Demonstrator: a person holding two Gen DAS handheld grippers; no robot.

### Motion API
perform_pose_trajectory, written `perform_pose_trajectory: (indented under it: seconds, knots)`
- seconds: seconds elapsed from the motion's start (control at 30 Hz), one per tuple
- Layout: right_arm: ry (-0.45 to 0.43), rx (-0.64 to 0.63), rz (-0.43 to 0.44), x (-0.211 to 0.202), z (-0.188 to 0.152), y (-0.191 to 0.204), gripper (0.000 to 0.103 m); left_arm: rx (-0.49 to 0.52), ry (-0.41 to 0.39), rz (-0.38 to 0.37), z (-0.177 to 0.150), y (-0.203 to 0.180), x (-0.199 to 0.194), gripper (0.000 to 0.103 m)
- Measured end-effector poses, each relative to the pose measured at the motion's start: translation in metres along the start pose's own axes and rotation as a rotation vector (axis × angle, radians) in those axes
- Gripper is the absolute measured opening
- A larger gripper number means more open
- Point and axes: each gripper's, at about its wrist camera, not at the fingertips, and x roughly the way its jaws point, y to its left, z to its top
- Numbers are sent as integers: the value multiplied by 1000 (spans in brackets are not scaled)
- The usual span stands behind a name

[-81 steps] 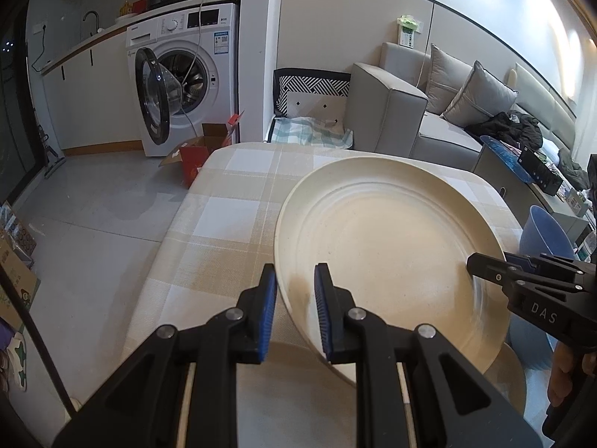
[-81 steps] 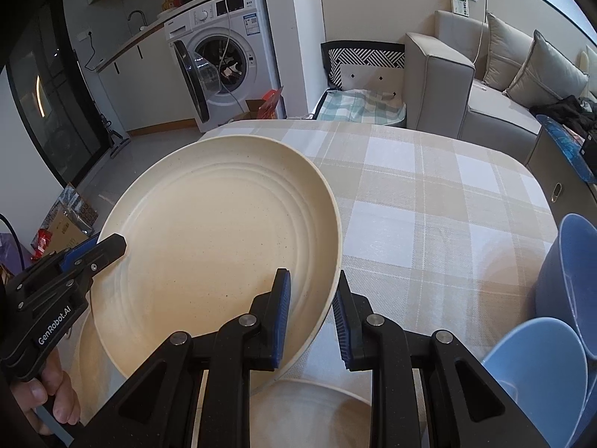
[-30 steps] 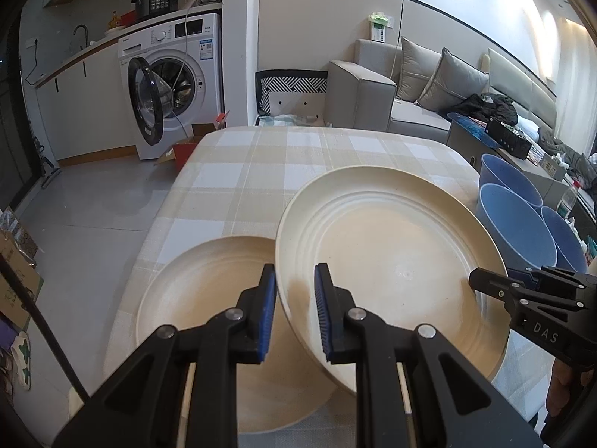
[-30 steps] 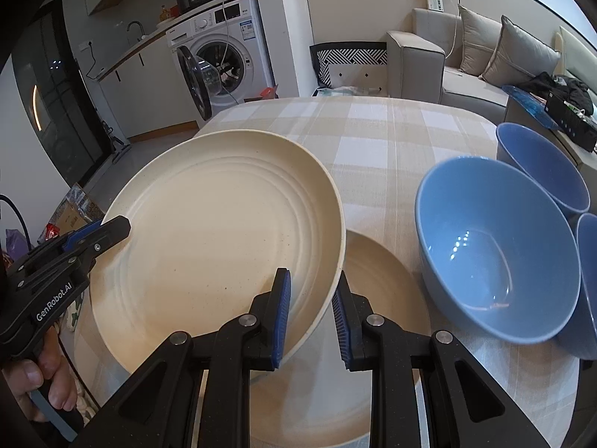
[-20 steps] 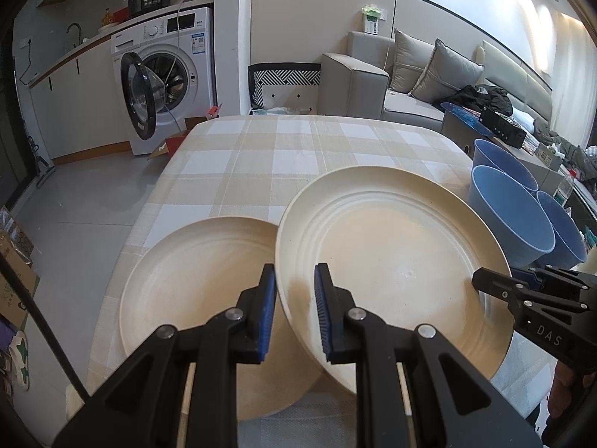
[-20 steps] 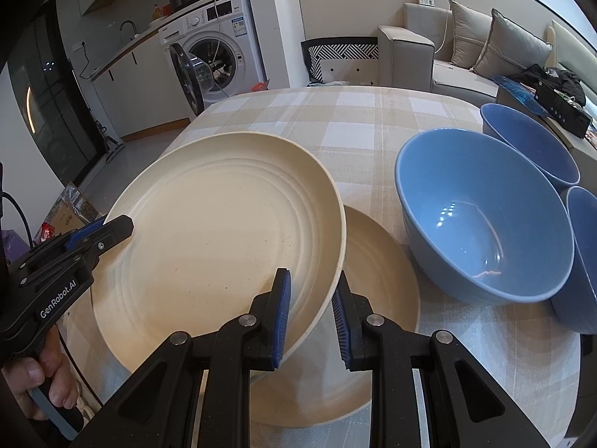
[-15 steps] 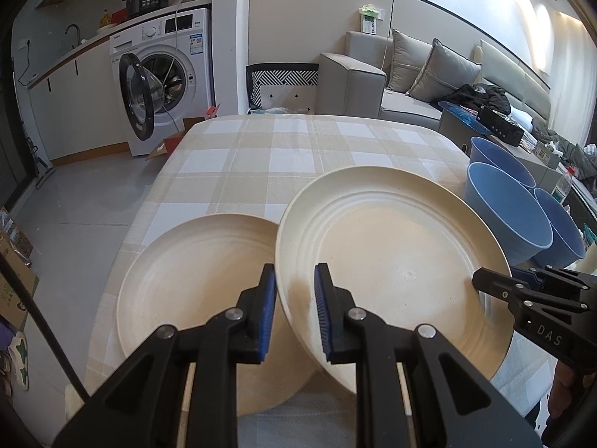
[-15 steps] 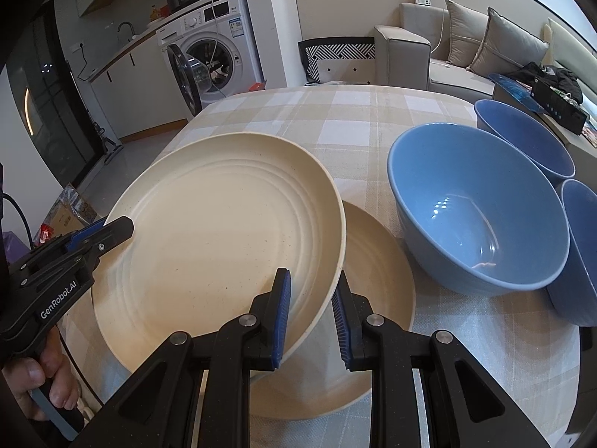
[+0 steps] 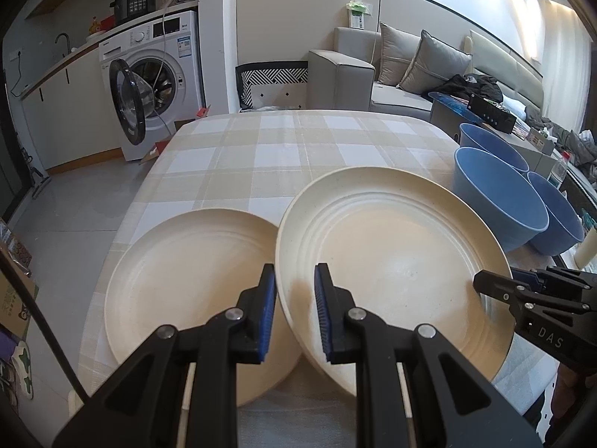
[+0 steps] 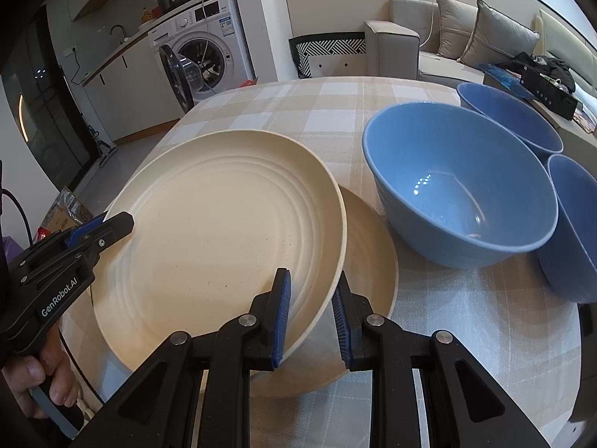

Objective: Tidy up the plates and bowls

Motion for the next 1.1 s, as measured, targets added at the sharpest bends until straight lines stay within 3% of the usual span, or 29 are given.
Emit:
perform_pose_trajectory:
  seconds: [1.1]
  knots:
    - [22,-1,-112,-1,-10,-19,22,88,57,-8,-9,-30,22,18]
